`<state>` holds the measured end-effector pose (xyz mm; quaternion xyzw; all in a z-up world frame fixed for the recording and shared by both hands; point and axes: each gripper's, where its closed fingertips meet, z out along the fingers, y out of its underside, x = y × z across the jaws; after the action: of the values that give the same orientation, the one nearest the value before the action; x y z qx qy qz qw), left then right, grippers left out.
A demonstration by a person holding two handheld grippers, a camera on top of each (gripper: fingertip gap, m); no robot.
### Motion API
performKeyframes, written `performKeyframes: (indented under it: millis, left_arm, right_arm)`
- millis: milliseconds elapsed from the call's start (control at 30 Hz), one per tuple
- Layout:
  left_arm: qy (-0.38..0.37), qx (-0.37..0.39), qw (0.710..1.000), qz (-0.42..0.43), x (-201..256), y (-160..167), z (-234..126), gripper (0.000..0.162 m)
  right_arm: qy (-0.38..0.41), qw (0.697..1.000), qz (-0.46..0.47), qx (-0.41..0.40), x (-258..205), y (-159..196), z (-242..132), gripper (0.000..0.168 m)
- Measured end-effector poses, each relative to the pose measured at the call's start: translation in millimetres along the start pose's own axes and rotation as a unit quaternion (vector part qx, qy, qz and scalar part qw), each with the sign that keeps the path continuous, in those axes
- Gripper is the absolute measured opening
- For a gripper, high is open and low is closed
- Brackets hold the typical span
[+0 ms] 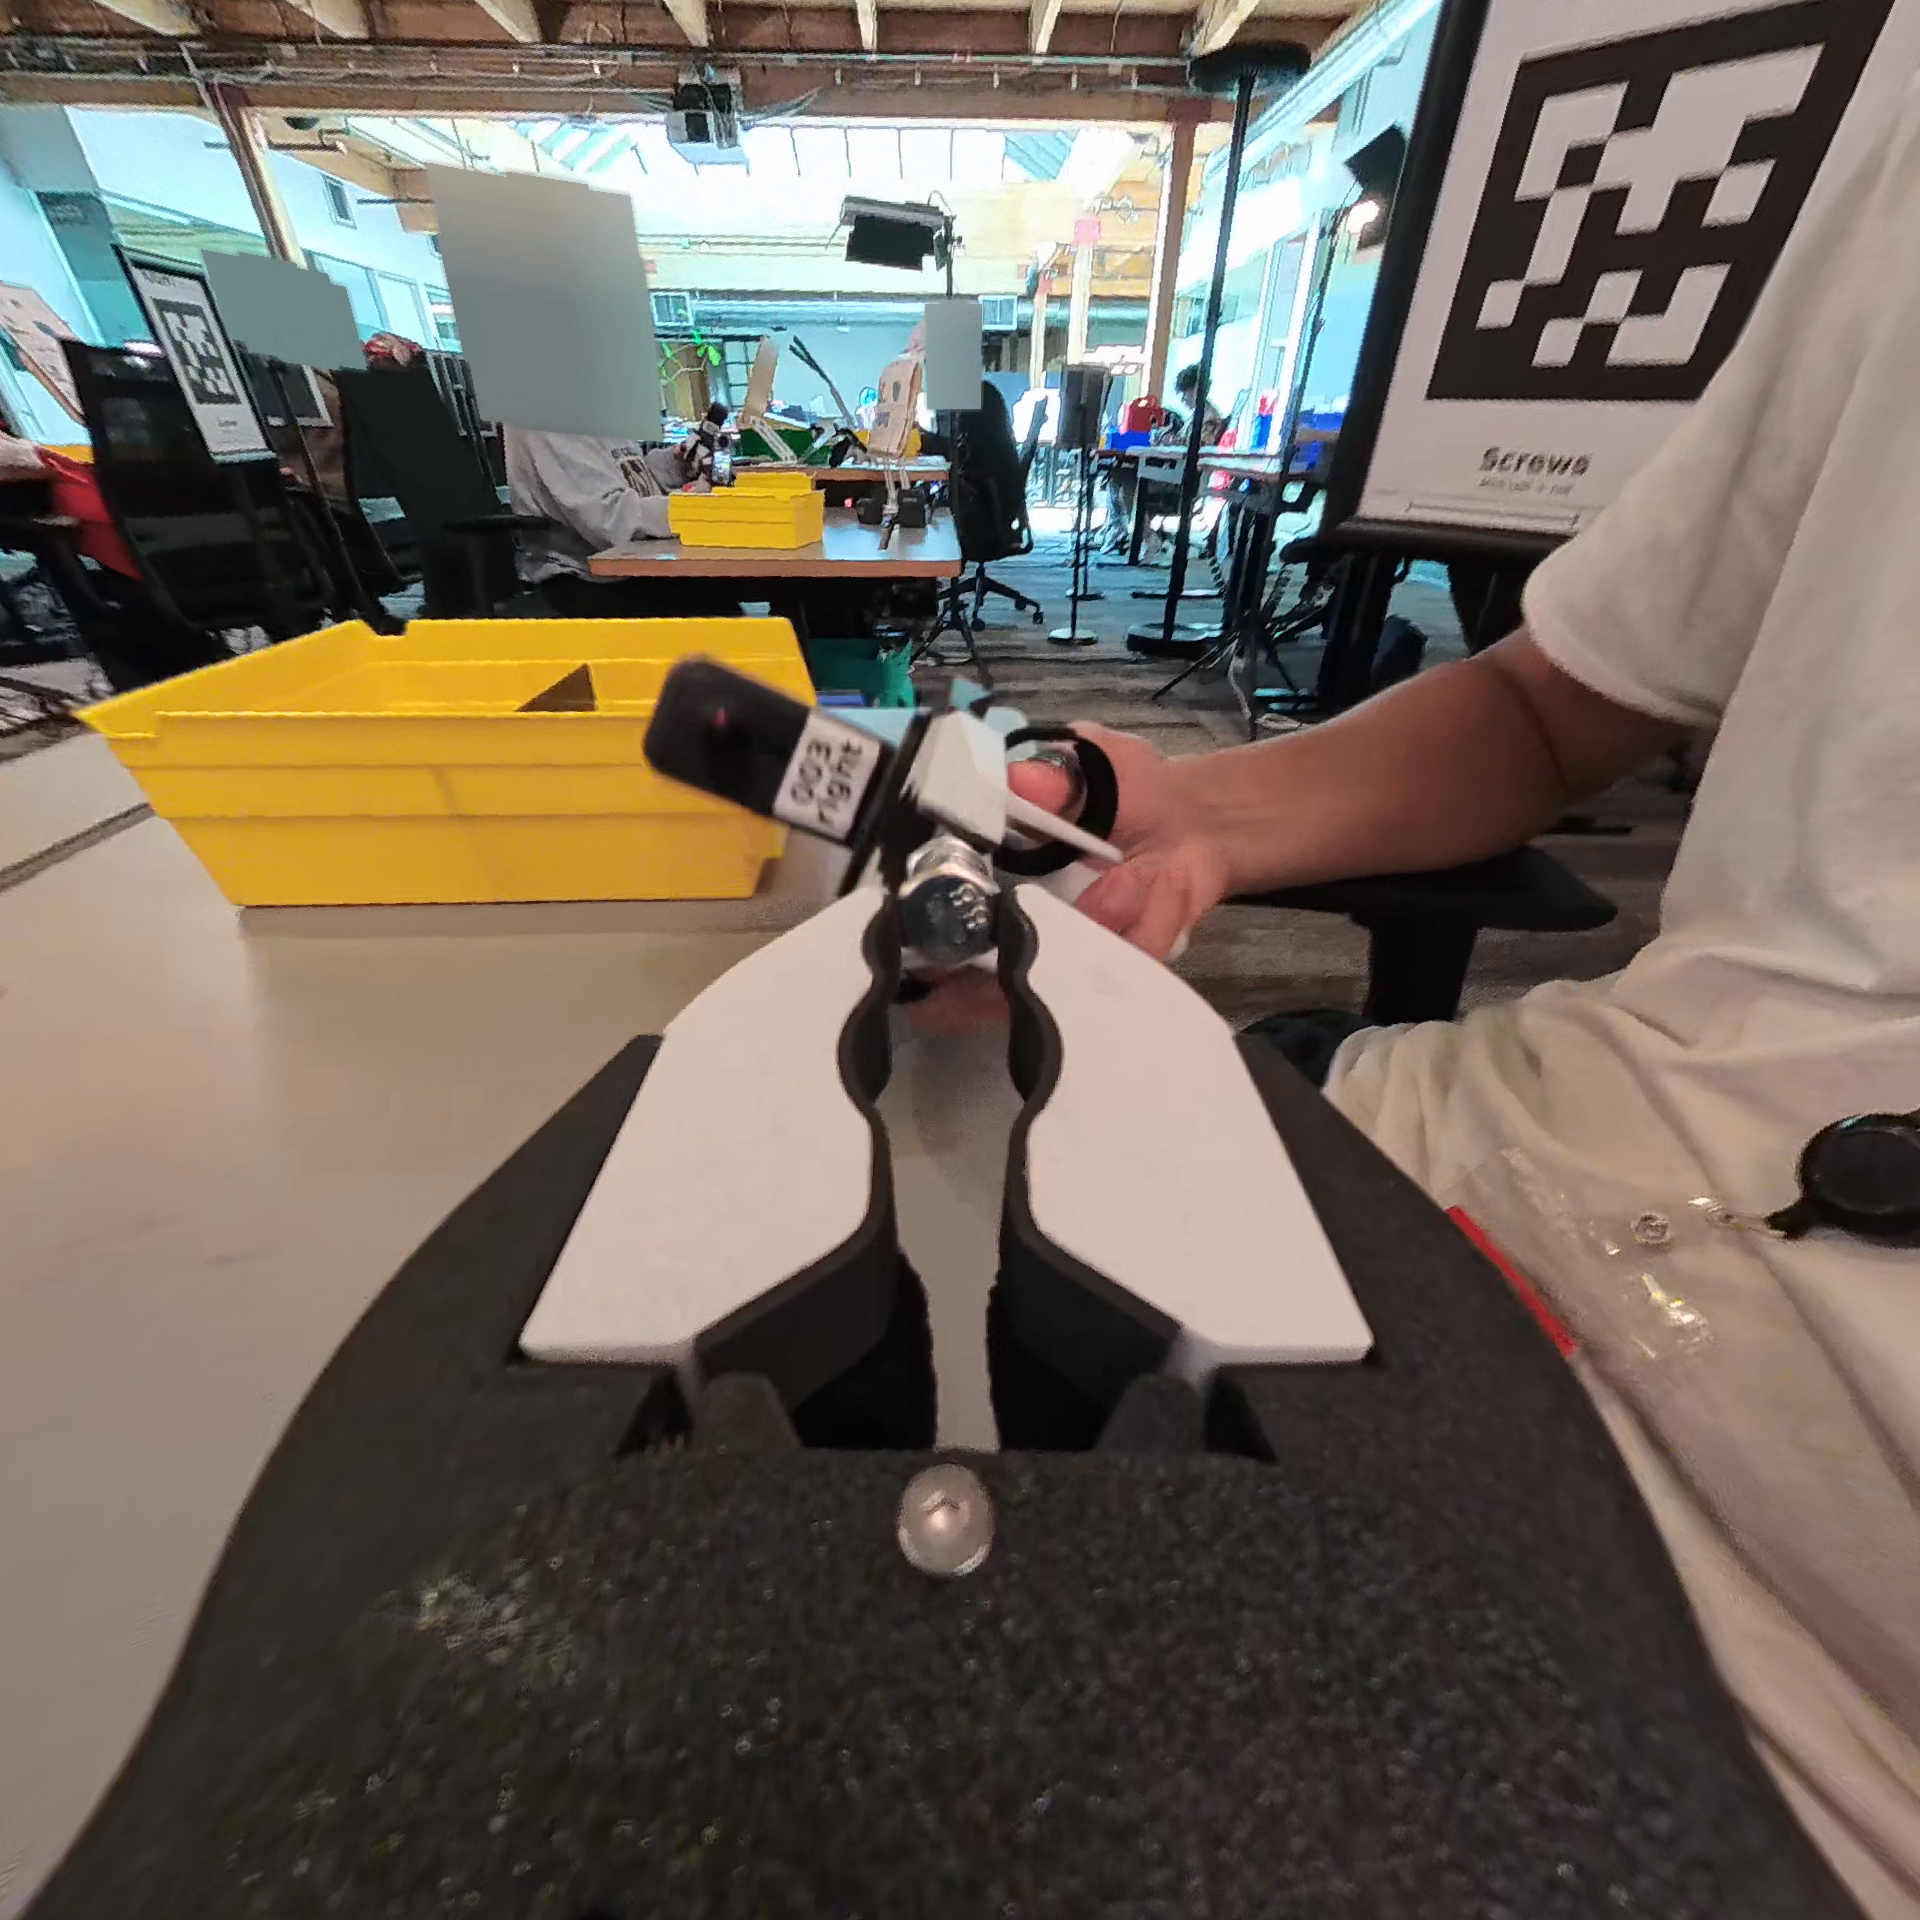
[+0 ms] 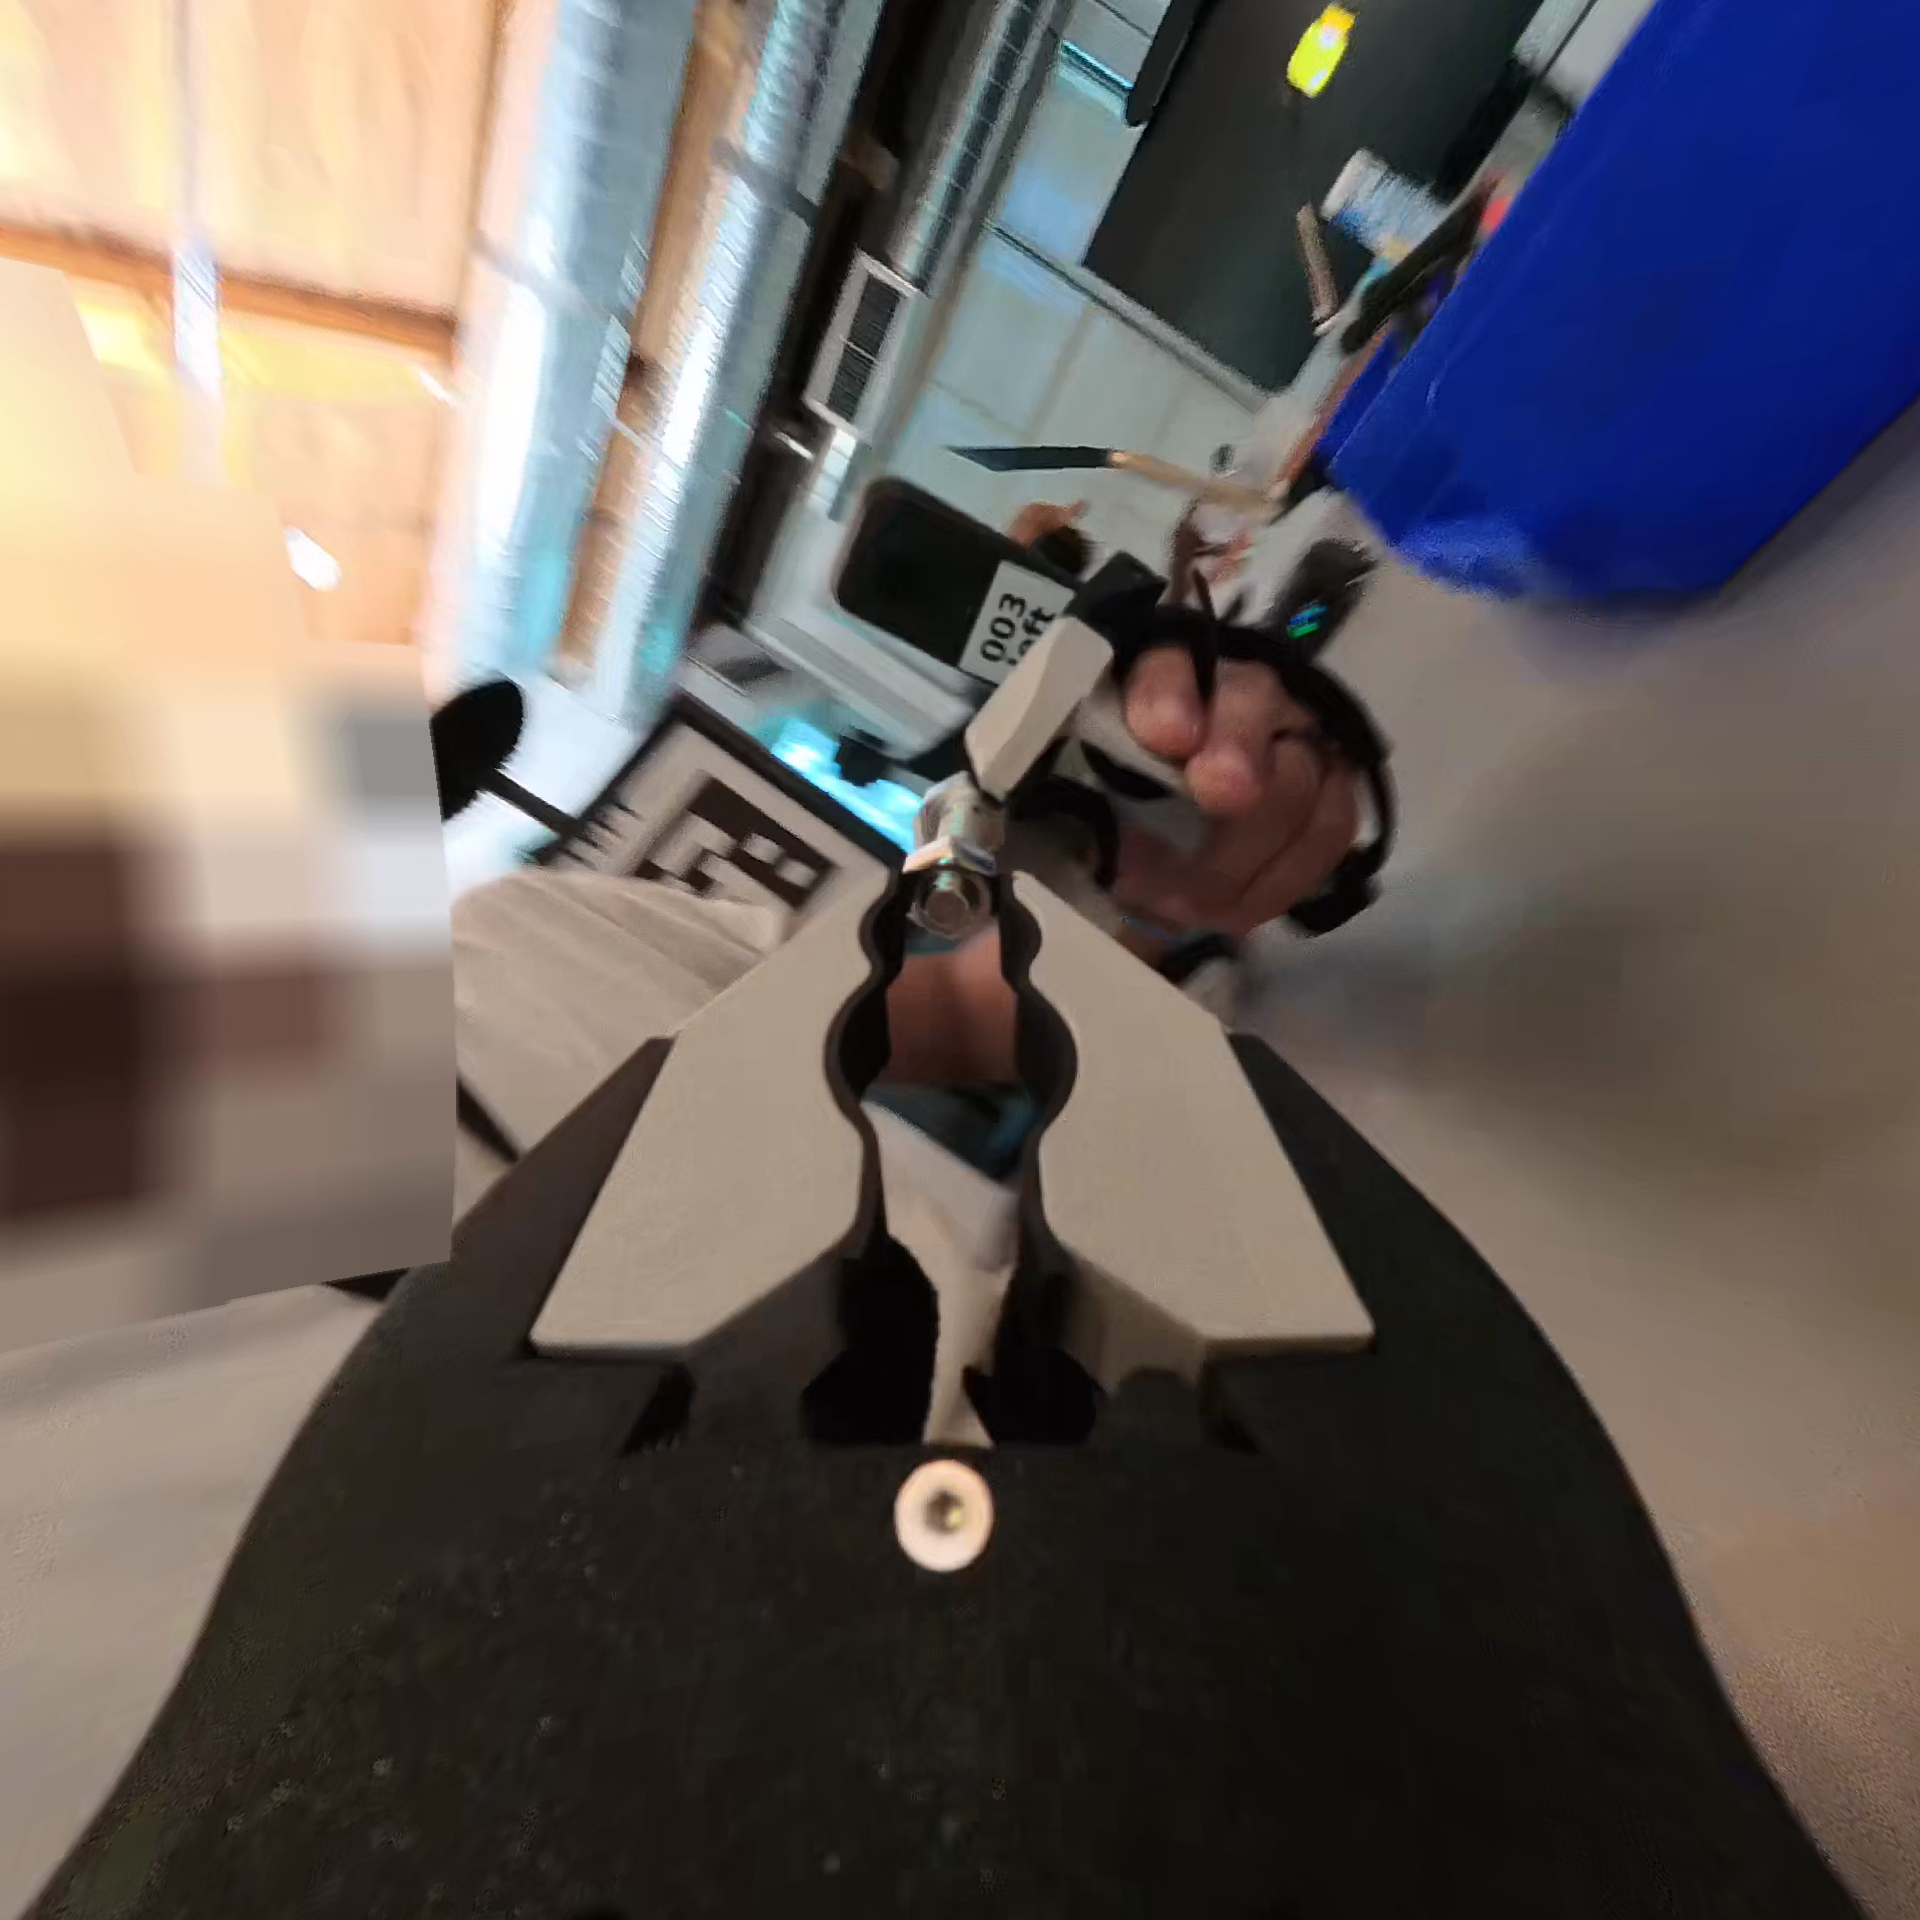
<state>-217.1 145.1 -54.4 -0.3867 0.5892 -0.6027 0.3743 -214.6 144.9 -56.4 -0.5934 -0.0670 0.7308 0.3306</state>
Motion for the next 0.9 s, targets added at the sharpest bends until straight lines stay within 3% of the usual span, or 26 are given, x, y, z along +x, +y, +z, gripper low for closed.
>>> performKeyframes:
  millis: [67,133,300,400,500,533,567,600,700,767,900]
  left_arm:
    - [0.017,0.010,0.999,-0.032,1.4,-2.3,1.4,0.017]
    - [0.042,0.013,0.997,-0.069,3.8,-2.4,3.7,0.017]
    - [0.089,-0.006,0.988,-0.122,7.6,3.5,13.1,0.017]
    - [0.104,-0.019,0.986,-0.127,8.3,6.2,20.7,0.017]
    - [0.126,-0.006,0.983,-0.132,10.6,-0.3,27.9,0.017]
    - [0.126,-0.009,0.983,-0.132,9.5,0.4,29.6,0.017]
    - [0.121,-0.013,0.984,-0.129,6.8,2.0,30.8,0.017]
    - [0.115,-0.015,0.985,-0.127,3.5,2.7,31.7,0.017]
    - [0.091,0.002,0.989,-0.118,-7.2,-1.6,31.3,0.017]
    - [0.067,0.013,0.992,-0.109,-15.9,-4.7,28.1,0.017]
    - [0.015,0.010,0.997,-0.071,-27.2,-4.3,20.4,0.017]
  right_arm:
    - [0.067,0.986,-0.152,-0.026,-2.5,-0.3,-0.8,0.016]
    - [0.133,0.944,-0.297,-0.062,-2.7,2.3,-3.5,0.016]
    - [0.266,0.768,-0.572,-0.112,-0.9,7.9,-15.1,0.017]
    - [0.351,0.620,-0.690,-0.129,-1.1,7.4,-24.8,0.017]
    - [0.412,0.401,-0.811,-0.104,-11.8,4.0,-30.3,0.017]
    - [0.425,0.350,-0.828,-0.107,-11.3,3.4,-32.5,0.017]
    - [0.436,0.347,-0.823,-0.104,-8.8,1.4,-34.9,0.017]
    - [0.443,0.380,-0.806,-0.096,-6.2,-0.8,-37.0,0.017]
    - [0.428,0.486,-0.761,-0.045,-12.6,-8.7,-39.8,0.046]
    - [0.414,0.563,-0.716,0.003,-18.6,-17.9,-45.9,0.047]
    - [0.316,0.804,-0.504,0.021,-2.5,-9.6,-42.7,0.045]
